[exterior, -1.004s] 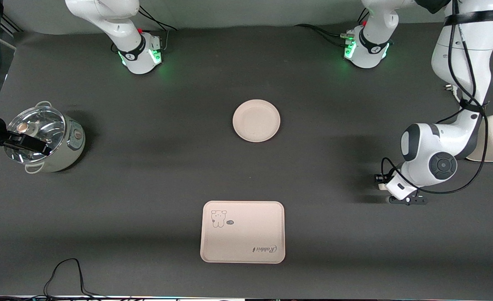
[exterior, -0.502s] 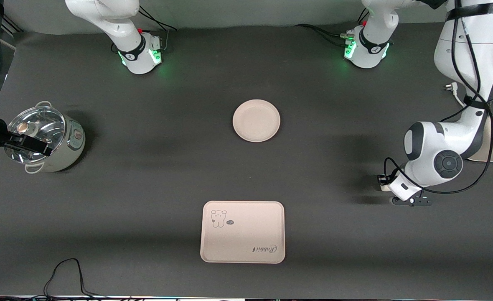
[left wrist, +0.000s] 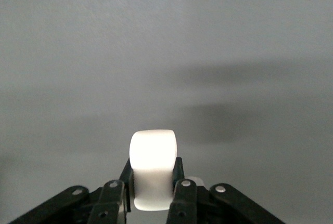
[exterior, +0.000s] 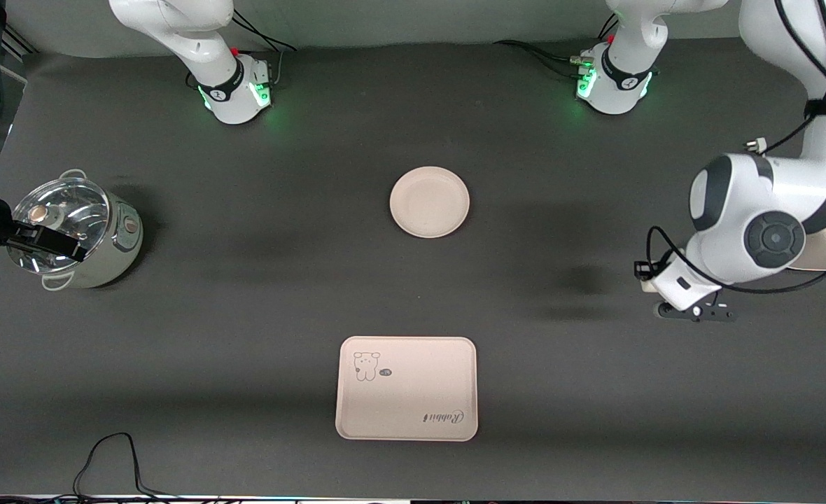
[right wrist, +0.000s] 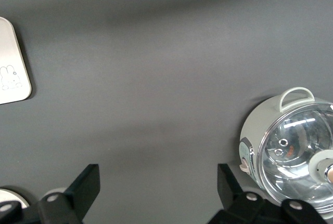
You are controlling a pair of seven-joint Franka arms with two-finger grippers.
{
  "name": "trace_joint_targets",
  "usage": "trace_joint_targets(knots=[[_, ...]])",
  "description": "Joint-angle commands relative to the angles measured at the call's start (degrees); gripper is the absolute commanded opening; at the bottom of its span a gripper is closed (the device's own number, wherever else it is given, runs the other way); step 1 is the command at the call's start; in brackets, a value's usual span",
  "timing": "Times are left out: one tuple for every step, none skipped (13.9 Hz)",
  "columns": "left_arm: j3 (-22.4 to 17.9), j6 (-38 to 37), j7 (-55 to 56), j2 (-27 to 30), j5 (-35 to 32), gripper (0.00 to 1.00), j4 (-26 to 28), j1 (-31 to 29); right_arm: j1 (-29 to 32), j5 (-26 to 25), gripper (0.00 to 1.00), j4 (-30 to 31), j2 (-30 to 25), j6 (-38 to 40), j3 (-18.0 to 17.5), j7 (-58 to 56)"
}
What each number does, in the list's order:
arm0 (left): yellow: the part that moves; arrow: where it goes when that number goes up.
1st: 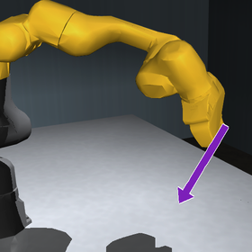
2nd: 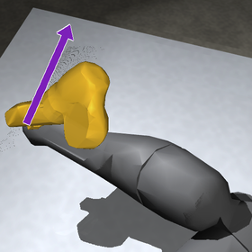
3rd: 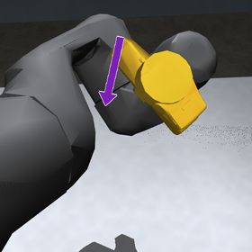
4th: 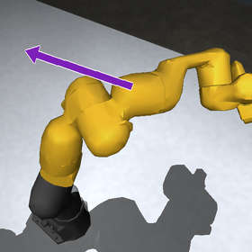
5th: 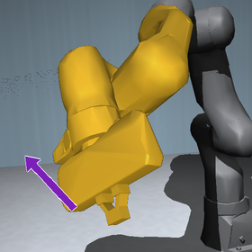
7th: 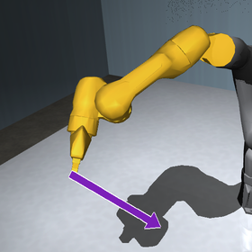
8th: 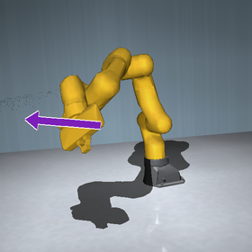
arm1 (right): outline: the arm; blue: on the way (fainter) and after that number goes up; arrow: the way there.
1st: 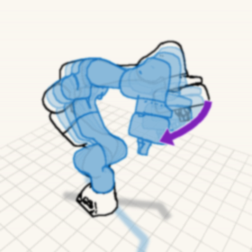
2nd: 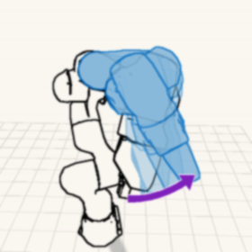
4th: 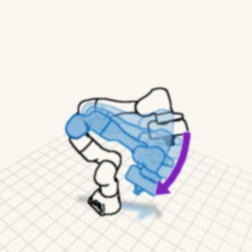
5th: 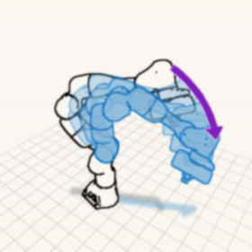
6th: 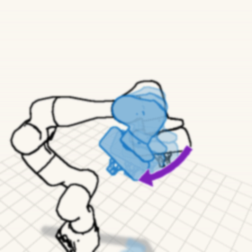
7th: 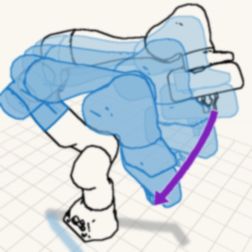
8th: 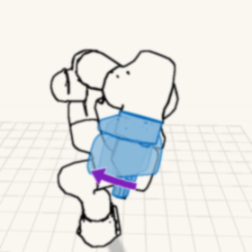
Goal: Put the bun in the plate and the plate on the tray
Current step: 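Carry the bun with the left gripper over the white plate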
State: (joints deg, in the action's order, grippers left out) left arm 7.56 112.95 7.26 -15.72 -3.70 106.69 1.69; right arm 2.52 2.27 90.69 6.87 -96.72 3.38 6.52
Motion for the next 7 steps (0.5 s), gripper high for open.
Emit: trace_joint_targets(knots=[[5.86,-3.25,10.11,4.55,0.45,0.32,0.8,1.73,-0.06,0.98,1.0,-0.95,0.43,-0.05,0.22,0.33],[8.32,-4.04,13.45,4.56,2.98,0.32,-0.33,1.91,-0.14,0.98,1.0,-0.95,0.43,-0.05,0.22,0.33],[11.04,-4.22,16.61,4.21,5.0,0.32,-1.39,2.08,-0.06,0.98,1.0,-0.95,0.34,0.04,0.22,0.33],[13.5,-3.88,20.91,3.51,5.11,0.32,-2.44,2.52,-0.06,0.98,1.0,-0.95,0.34,0.12,0.22,0.33],[15.18,-3.61,24.52,2.2,5.11,0.32,-3.93,3.05,-0.06,0.98,1.0,-0.95,0.25,0.21,0.22,0.33],[16.16,-3.52,27.77,0.1,5.11,0.32,-6.12,4.1,-0.06,0.98,1.0,-0.95,0.25,0.13,0.22,0.33],[16.34,-2.74,30.59,-1.58,5.11,0.33,-7.19,6.11,-0.06,0.98,1.0,-1.04,0.25,0.12,0.22,0.24]])
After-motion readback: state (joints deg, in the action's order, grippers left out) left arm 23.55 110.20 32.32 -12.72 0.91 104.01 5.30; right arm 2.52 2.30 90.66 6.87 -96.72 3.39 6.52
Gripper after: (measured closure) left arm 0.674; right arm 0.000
